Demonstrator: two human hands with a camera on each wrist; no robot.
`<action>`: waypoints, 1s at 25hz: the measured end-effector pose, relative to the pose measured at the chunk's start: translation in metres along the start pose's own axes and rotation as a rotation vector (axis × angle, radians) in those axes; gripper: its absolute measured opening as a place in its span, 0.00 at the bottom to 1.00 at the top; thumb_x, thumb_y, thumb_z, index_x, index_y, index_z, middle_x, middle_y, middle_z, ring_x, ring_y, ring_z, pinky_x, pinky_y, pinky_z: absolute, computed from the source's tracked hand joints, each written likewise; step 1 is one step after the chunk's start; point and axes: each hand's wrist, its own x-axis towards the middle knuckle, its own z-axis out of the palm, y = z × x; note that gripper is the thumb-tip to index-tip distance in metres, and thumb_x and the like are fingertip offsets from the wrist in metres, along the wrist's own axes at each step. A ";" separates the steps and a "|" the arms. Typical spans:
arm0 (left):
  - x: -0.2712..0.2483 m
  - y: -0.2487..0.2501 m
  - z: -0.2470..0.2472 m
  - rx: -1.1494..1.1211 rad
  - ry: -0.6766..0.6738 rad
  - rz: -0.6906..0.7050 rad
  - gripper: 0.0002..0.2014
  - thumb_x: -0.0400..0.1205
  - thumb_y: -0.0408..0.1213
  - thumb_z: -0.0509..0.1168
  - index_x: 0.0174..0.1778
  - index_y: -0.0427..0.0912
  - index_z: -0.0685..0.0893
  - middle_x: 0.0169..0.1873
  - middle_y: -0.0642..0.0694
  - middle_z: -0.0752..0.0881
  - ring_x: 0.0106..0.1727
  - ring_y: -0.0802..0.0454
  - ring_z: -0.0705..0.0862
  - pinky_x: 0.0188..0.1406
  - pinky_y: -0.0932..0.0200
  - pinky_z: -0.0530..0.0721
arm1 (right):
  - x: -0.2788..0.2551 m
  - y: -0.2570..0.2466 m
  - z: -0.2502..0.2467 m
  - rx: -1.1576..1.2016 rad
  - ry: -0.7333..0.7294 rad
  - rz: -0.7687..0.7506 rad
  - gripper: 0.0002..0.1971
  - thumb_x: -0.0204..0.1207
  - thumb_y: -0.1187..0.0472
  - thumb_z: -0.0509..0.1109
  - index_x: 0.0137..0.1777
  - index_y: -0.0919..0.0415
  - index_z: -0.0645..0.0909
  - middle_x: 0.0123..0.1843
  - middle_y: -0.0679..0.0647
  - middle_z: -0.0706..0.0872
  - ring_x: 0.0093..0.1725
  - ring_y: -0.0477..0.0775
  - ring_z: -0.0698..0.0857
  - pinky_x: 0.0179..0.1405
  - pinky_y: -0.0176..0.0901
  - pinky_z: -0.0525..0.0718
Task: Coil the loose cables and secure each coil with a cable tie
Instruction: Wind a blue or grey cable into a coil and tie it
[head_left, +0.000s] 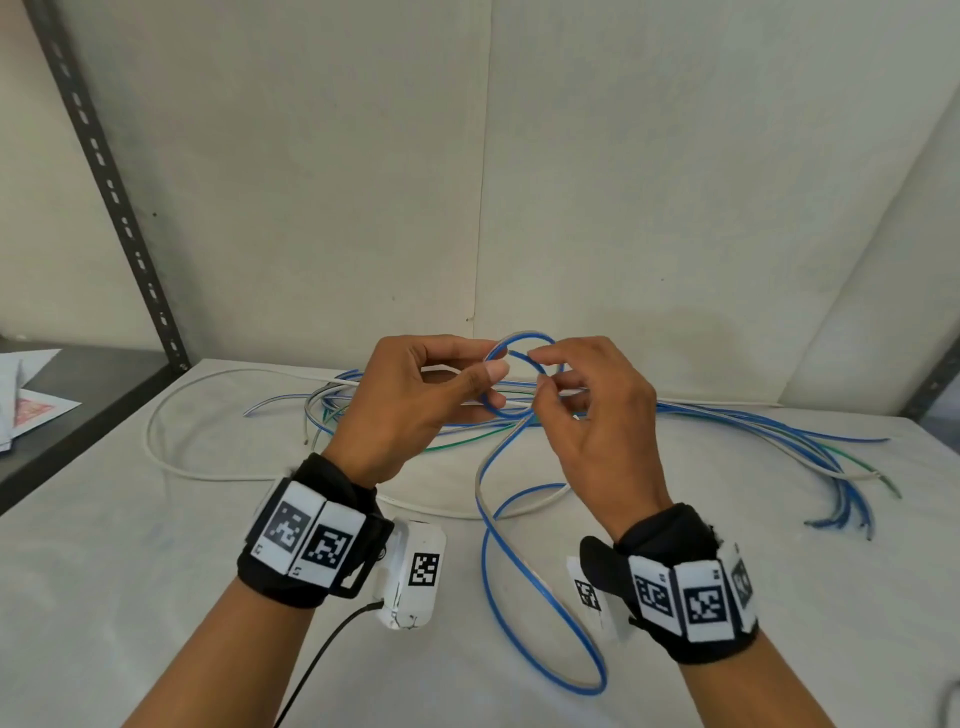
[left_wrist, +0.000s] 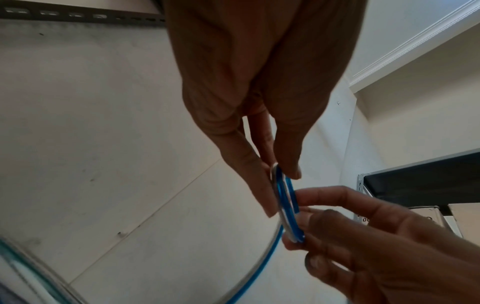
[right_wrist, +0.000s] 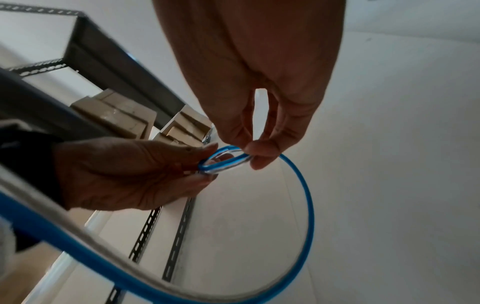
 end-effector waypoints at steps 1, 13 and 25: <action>-0.001 -0.001 0.000 0.002 -0.007 -0.009 0.09 0.81 0.32 0.73 0.56 0.35 0.91 0.42 0.32 0.91 0.43 0.41 0.93 0.47 0.50 0.93 | -0.001 0.000 0.000 -0.057 0.025 -0.049 0.12 0.79 0.73 0.69 0.56 0.58 0.87 0.57 0.51 0.82 0.44 0.45 0.85 0.39 0.43 0.86; -0.001 -0.001 -0.006 0.024 -0.086 -0.079 0.10 0.83 0.28 0.71 0.60 0.34 0.87 0.39 0.32 0.91 0.46 0.40 0.94 0.48 0.53 0.92 | 0.002 0.004 -0.004 -0.172 -0.021 -0.044 0.10 0.82 0.68 0.70 0.59 0.57 0.86 0.49 0.48 0.90 0.46 0.48 0.88 0.44 0.51 0.87; 0.000 -0.003 -0.003 0.103 -0.094 -0.138 0.09 0.81 0.37 0.74 0.51 0.35 0.92 0.37 0.33 0.91 0.38 0.47 0.91 0.45 0.52 0.93 | 0.003 0.008 -0.008 -0.189 -0.118 -0.154 0.10 0.81 0.65 0.69 0.56 0.59 0.91 0.56 0.50 0.93 0.53 0.51 0.90 0.51 0.41 0.87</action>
